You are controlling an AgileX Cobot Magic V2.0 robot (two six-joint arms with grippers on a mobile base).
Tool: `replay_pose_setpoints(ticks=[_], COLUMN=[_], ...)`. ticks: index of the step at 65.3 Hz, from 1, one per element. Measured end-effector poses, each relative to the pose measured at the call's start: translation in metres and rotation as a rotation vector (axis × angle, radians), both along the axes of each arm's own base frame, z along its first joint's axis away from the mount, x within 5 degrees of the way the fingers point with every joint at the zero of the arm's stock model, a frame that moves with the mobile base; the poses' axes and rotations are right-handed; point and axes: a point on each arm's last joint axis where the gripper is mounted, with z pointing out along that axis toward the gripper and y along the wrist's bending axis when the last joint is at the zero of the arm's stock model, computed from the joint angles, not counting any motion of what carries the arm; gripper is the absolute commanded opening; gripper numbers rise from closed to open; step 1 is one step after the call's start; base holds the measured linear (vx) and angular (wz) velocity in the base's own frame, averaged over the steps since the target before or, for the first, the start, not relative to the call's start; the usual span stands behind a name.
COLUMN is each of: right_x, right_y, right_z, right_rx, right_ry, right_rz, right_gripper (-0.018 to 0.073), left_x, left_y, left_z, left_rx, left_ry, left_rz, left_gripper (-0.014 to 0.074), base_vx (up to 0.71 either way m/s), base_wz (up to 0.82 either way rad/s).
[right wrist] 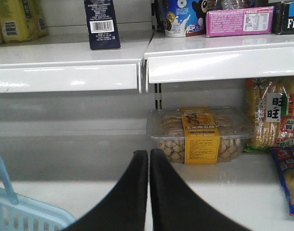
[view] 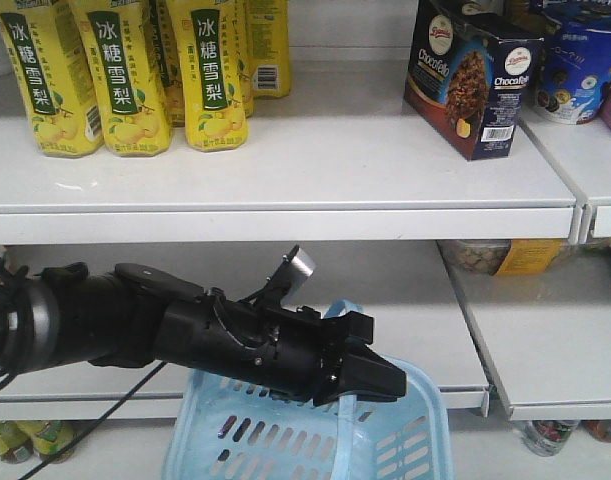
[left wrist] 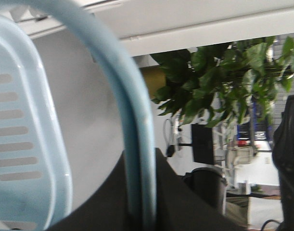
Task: Left arm holds basket, right arm returns cookies
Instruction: 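Swing the basket in the left gripper away from the shelf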
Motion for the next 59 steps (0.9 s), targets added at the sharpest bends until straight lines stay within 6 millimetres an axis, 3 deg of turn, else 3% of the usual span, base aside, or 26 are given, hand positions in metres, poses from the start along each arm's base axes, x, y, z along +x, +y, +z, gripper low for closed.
replay_pose_setpoints(ticks=[13,21,29,59], right_x=[0.0,0.0,0.0,0.0], right_y=[0.0,0.0,0.0,0.0], right_z=[0.0,0.0,0.0,0.0], right_rx=[0.0,0.0,0.0,0.0], right_ry=[0.0,0.001,0.001,0.002], right_rz=[0.0,0.0,0.0,-0.001], right_gripper=[-0.0008,-0.0008,-0.0008,-0.0008], left_x=[-0.024,-0.035,-0.053,-0.12], left_y=[0.017,0.029,0.038,0.113], left_z=[0.043,0.071,0.087,0.053], left_rx=[0.084,0.17,0.229,0.393], left_ry=[-0.256,-0.436,-0.501,-0.66], left_rz=[-0.137,-0.094,-0.087,0.093], left_gripper=[-0.0006,-0.0006,-0.0006,-0.0006], base_vx=[0.0,0.0,0.0,0.0], base_wz=[0.0,0.0,0.0,0.0])
